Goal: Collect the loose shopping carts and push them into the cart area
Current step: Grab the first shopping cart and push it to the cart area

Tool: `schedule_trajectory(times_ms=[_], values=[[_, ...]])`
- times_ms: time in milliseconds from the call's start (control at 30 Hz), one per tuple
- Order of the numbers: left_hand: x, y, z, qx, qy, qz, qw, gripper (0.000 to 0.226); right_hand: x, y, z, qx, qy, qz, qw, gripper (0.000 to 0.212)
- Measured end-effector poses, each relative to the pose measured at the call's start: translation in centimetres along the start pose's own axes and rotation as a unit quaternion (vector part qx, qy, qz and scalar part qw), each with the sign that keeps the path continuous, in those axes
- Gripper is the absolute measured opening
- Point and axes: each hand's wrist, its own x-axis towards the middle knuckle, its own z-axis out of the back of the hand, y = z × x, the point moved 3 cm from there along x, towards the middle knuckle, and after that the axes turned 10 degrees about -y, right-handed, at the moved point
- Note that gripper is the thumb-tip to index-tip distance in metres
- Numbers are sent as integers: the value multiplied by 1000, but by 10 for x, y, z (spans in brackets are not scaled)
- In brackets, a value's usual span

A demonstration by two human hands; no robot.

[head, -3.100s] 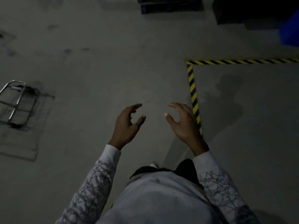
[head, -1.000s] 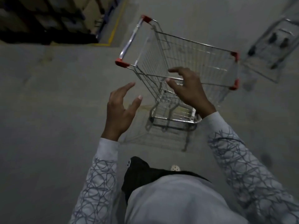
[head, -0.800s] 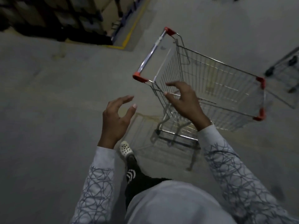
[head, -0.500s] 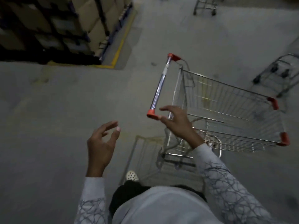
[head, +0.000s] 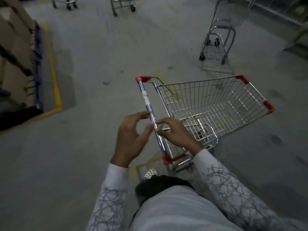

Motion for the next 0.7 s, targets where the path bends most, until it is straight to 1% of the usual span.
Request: schedule_trajectory(times_ms=[67,167,200,267,333,400,467,500,633,700], values=[[24,4,-13,6,78,-49,996,33,18,-2,-13,16,-18,-35,999,62],[55,22,-17,-6,165,-88,982,34,44,-7,-40,51,-40,-95,993,55],[67,31,-16,-7,184,-95,978,33,51,-1,-46,50,-46,-107,992,52],[95,50,-15,4,208,-104,973,34,65,19,-52,38,-64,-106,992,47],[122,62,-15,14,226,-103,969,34,74,28,-59,27,-76,-140,987,52],[144,64,-22,2,259,-113,959,32,78,33,-60,13,-89,-169,982,62],[160,63,-30,-33,295,-142,944,30,79,31,-66,11,-102,-207,973,75],[166,62,-35,-53,316,-155,935,29,78,24,-73,11,-113,-231,966,78],[187,73,-57,-77,383,-214,895,29,57,5,-95,43,-151,-333,930,74],[198,81,-61,-90,418,-242,871,34,47,-8,-105,35,-139,-362,921,76]])
